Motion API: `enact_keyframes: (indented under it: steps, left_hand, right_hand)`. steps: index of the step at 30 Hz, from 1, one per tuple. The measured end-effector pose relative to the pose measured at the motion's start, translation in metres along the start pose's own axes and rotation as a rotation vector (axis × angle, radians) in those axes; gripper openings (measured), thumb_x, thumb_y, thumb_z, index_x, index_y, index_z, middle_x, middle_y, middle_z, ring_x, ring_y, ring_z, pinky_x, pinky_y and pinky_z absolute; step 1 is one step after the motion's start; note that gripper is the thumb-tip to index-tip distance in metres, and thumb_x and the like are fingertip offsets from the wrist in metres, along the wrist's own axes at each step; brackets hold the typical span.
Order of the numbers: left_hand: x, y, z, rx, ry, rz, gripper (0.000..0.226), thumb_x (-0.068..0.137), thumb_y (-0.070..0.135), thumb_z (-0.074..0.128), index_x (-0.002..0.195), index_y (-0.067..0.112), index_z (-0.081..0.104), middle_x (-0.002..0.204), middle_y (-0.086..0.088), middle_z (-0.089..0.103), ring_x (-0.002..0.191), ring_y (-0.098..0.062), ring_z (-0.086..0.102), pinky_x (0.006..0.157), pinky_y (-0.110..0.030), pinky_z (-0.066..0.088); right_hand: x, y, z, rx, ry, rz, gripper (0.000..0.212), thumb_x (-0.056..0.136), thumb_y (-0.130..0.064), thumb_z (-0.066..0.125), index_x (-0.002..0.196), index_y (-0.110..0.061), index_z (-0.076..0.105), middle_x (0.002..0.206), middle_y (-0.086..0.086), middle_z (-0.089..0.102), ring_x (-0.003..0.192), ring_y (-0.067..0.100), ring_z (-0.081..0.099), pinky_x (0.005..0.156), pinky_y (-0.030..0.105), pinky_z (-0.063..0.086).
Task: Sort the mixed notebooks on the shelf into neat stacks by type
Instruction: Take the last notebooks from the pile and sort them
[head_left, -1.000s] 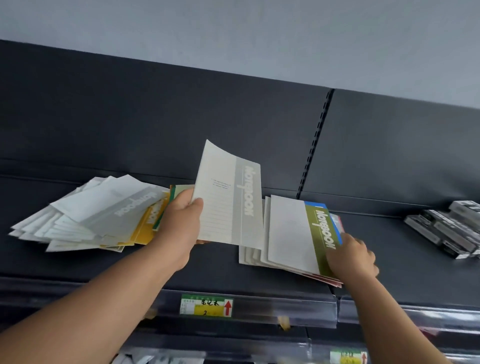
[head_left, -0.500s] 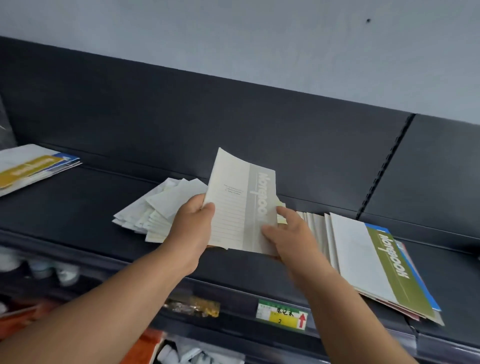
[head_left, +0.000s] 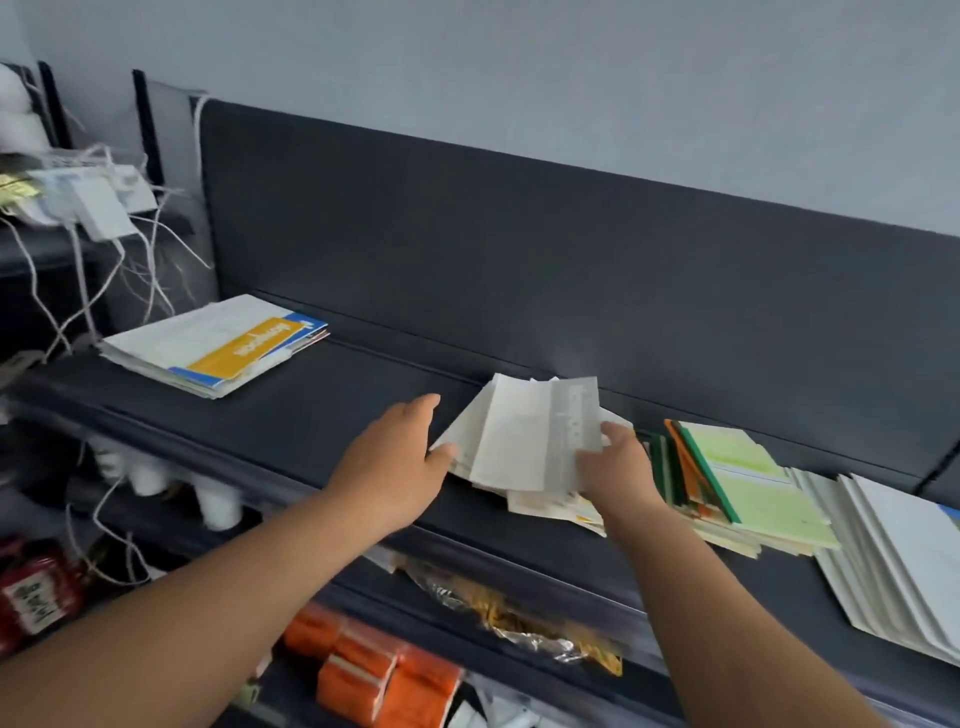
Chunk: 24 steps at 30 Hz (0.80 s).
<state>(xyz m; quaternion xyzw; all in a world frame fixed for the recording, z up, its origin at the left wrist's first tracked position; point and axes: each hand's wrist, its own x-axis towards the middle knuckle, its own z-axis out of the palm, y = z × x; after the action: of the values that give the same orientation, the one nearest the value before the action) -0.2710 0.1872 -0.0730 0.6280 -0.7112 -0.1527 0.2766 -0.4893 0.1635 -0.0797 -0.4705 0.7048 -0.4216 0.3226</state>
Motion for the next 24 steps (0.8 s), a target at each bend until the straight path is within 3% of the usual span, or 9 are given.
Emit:
enact_keyframes:
  steps: [3,6,9,17,24]
  left_hand:
    - [0.002,-0.032,-0.017,0.158,0.009,0.057,0.062,0.097,0.04,0.048,0.15,0.023,0.022,0.146,-0.001,0.039,0.131,-0.02,0.04,0.102,-0.036,0.041]
    - [0.005,-0.059,-0.032,0.259,0.015,0.078,0.062,0.097,0.042,0.047,0.15,0.022,0.023,0.146,-0.002,0.039,0.131,-0.022,0.038,0.102,-0.036,0.04]
    - [0.008,-0.081,-0.042,0.277,0.027,0.073,0.062,0.097,0.043,0.047,0.15,0.022,0.024,0.145,-0.002,0.04,0.13,-0.021,0.039,0.101,-0.035,0.04]
    - [0.027,-0.147,-0.078,0.33,0.089,-0.021,0.063,0.096,0.045,0.046,0.15,0.022,0.023,0.147,0.0,0.037,0.133,-0.019,0.035,0.106,-0.034,0.036]
    - [0.069,-0.213,-0.119,0.429,0.119,-0.141,0.06,0.096,0.044,0.046,0.148,0.019,0.028,0.144,-0.002,0.04,0.13,-0.022,0.037,0.105,-0.037,0.036]
  right_hand:
    - [0.005,-0.003,0.017,-0.313,0.05,0.037,0.052,0.091,-0.01,0.052,0.141,-0.009,0.042,0.122,0.009,0.055,0.108,0.031,0.055,0.088,0.035,0.046]
    - [-0.002,-0.012,0.034,-0.699,0.08,0.07,0.05,0.094,-0.028,0.048,0.142,-0.018,0.039,0.154,0.008,0.029,0.139,0.034,0.029,0.107,0.046,0.031]
    - [-0.009,-0.028,0.059,-0.877,0.058,-0.047,0.053,0.097,-0.036,0.043,0.147,-0.022,0.031,0.162,0.004,0.01,0.149,0.031,0.006,0.116,0.052,0.016]
    - [-0.009,-0.086,0.173,-0.821,-0.146,-0.442,0.056,0.099,-0.041,0.045,0.15,-0.023,0.03,0.161,0.0,0.018,0.149,0.025,0.011,0.117,0.046,0.015]
    - [0.025,-0.115,0.281,-0.725,-0.37,-0.459,0.061,0.099,-0.049,0.043,0.151,-0.022,0.028,0.161,0.002,0.019,0.149,0.024,0.014,0.119,0.046,0.016]
